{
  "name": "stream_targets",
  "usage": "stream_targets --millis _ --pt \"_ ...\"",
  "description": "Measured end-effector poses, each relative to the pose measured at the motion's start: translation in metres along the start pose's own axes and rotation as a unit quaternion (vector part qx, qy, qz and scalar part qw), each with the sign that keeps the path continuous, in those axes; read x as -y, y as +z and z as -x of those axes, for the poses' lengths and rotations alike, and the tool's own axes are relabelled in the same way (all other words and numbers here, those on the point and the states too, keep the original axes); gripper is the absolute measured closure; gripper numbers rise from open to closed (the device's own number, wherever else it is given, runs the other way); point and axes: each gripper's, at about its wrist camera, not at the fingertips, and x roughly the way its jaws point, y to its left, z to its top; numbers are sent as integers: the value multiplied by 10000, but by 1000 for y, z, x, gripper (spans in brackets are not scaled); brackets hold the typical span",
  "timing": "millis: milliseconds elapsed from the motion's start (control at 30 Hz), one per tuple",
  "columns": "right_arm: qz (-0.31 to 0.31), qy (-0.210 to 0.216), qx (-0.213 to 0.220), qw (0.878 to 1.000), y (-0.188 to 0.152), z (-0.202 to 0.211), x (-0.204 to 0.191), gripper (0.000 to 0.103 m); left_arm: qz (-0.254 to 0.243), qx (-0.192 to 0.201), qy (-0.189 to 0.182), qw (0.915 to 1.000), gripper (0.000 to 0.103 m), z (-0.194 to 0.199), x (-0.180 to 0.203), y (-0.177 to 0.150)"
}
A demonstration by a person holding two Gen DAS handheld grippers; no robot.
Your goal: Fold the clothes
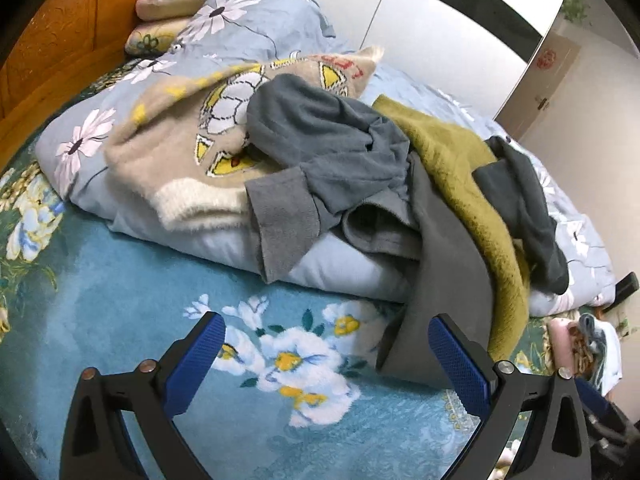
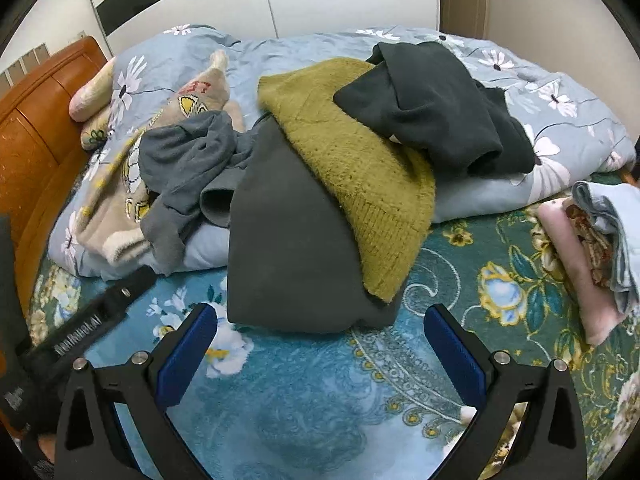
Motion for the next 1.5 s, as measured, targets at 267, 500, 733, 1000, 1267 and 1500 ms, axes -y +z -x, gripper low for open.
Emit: stream_targets --millis 267,500,733,1000,1267,1500 --pt "-576 47 902 9942 -16 18 -10 0 -70 294 -82 9995 0 11 -29 9" --pt "-564 -183 1290 9899 -29 28 -40 0 175 225 -185 9994 0 12 -74 18" --pt "-211 -121 1362 9904 -41 31 -60 0 94 234 -174 9995 0 15 -88 18" --pt "-132 -3 1311 9913 -42 31 -72 0 -195 169 -235 9994 0 14 -79 15" --pt "-205 46 1185 9927 -42 24 -66 0 -373 106 -182 9991 0 6 -73 8" --pt "-309 129 1097 9934 -40 16 -59 0 -485 -42 -156 9987 0 -3 -66 4"
